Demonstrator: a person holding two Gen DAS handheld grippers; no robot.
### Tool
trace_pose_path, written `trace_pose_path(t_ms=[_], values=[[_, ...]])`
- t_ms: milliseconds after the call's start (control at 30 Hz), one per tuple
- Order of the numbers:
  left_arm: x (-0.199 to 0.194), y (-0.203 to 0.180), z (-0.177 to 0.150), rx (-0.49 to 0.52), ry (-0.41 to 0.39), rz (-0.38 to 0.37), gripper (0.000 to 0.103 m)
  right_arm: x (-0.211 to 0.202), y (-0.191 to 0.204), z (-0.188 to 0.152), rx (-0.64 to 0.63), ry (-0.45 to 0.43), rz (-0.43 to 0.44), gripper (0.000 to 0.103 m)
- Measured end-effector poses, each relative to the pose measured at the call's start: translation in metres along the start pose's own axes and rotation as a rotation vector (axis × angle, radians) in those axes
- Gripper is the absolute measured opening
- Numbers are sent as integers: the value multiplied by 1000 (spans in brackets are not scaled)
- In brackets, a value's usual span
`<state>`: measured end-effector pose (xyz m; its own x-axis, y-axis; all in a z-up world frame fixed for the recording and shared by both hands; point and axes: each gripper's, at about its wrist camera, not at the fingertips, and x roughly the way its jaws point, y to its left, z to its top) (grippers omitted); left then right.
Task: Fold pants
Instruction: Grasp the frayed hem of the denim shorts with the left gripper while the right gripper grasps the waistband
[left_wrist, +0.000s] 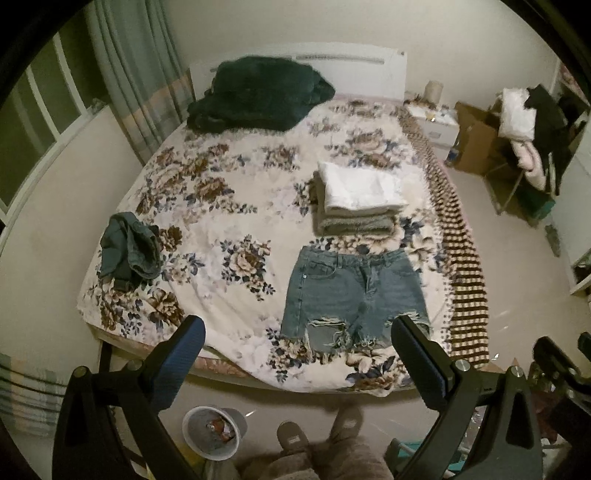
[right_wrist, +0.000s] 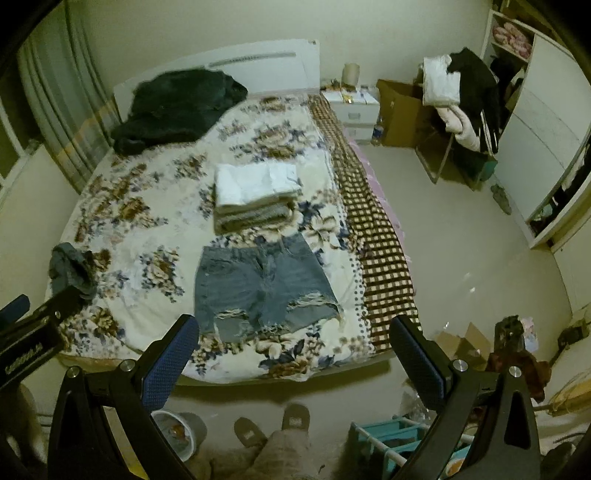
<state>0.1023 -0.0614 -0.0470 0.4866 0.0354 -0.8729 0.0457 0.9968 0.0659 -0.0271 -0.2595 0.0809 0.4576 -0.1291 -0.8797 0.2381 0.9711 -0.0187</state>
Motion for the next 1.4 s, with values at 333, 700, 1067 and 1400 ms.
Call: trace_pose_path(t_ms=[333, 700, 1067, 1400], values=[[140, -79, 25, -78, 145, 84, 103, 185, -68, 75, -31, 158, 92, 103], [351, -190, -40, -288, 434, 12, 103, 484, -118, 168, -220, 379, 236, 98], [488, -266, -107, -412, 610, -77, 103, 702, -69, 138, -442, 613, 358, 66], [525, -312, -134, -408, 715, -94, 103, 767, -22, 103, -573, 670, 415, 66]])
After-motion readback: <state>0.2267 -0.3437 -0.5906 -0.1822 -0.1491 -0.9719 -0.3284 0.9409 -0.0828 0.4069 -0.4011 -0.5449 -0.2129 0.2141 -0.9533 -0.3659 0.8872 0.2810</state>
